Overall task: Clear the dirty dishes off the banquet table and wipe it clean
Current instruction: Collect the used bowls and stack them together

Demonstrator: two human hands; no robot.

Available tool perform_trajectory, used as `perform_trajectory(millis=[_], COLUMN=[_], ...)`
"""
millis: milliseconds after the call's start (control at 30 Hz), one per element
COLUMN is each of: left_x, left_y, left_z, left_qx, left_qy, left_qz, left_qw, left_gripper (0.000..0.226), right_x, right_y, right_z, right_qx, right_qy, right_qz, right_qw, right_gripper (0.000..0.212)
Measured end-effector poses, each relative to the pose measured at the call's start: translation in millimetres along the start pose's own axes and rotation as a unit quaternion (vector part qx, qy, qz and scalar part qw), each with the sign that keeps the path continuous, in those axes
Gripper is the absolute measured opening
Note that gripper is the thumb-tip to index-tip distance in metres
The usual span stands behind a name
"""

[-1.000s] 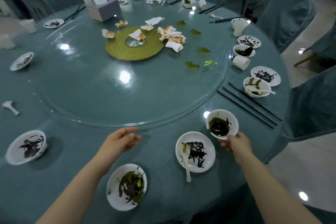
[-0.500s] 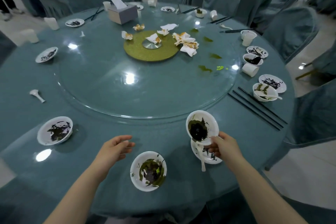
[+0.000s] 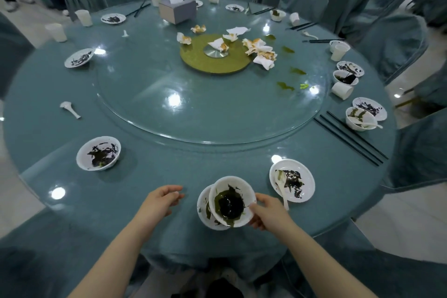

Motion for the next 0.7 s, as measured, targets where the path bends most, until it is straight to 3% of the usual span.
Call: perform_trajectory(millis=[300,567,700], left_x=[-4.8,-24.3,-43.0], left_y=[2.4,-1.8,-5.3], left_z=[-4.9,-17.3,-18.0], left_qx=[-0.013,0.01,0.021], left_qy=[-0.008,-0.044,-0.092], left_qz=[-0.033,-0.076,-0.104], left_qw=[0.999,0.996,0.99], left_gripper=[0.02,0.023,0.029], right_x=[-20.3,-34.1,-38.7], right_y=[-0.4,-7.7,-9.6], right_z=[11.1,17.9,9.4], right_qx=[0.033,0.003,0.001], right_qy=[0.131,0.085,0.069], right_qz=[0.034,0.044,0.036], right_qw=[0.99,0.995,0.997], right_gripper=[0.044,0.02,0.018])
Point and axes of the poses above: each hand's wrist, its own y-axis away from the middle knuckle, its own x-axis out of the back of the hand, z = x × y, the point moved 8 cm from there along -y, towards the middle knuckle, and after that the axes turned 5 degrees about -y, right-handed, at the moved point
